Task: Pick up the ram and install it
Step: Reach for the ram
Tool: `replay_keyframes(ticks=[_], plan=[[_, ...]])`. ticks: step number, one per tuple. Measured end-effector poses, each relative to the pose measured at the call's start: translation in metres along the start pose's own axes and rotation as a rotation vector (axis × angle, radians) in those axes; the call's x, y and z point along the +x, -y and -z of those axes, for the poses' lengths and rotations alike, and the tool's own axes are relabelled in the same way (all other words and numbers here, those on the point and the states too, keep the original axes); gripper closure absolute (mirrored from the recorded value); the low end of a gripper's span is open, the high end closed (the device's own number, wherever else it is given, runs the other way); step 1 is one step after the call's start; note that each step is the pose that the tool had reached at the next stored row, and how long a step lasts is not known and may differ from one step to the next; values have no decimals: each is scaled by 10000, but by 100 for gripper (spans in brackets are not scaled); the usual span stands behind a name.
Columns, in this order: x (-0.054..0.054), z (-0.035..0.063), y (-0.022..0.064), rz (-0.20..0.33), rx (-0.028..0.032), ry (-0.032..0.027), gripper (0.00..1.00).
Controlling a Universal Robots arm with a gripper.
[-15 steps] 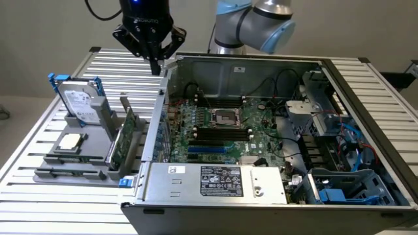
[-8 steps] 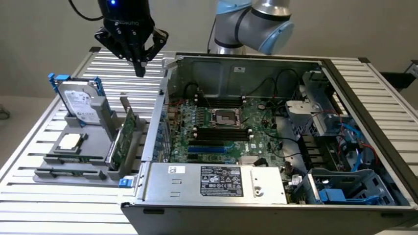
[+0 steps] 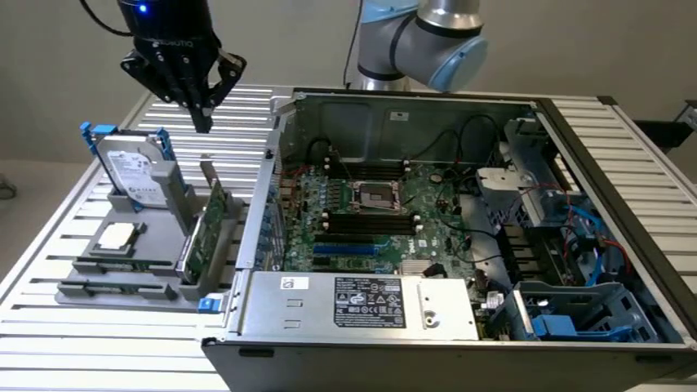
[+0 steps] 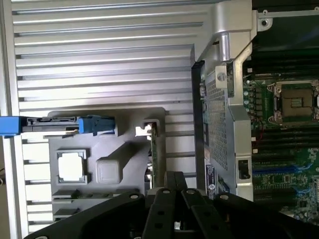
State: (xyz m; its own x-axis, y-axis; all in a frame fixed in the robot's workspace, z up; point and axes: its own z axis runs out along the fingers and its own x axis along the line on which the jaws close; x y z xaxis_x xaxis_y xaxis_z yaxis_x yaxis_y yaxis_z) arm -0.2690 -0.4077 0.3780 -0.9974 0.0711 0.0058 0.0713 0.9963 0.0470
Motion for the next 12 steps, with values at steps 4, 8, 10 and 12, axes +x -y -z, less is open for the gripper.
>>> replay_keyframes(ticks=[4, 8, 10, 12], plan=[[176, -6, 79, -1, 0, -1, 89], [353, -15, 167, 0, 0, 0, 89], [436, -21, 217, -1, 0, -1, 89], [515, -29, 270, -1, 0, 0, 89]])
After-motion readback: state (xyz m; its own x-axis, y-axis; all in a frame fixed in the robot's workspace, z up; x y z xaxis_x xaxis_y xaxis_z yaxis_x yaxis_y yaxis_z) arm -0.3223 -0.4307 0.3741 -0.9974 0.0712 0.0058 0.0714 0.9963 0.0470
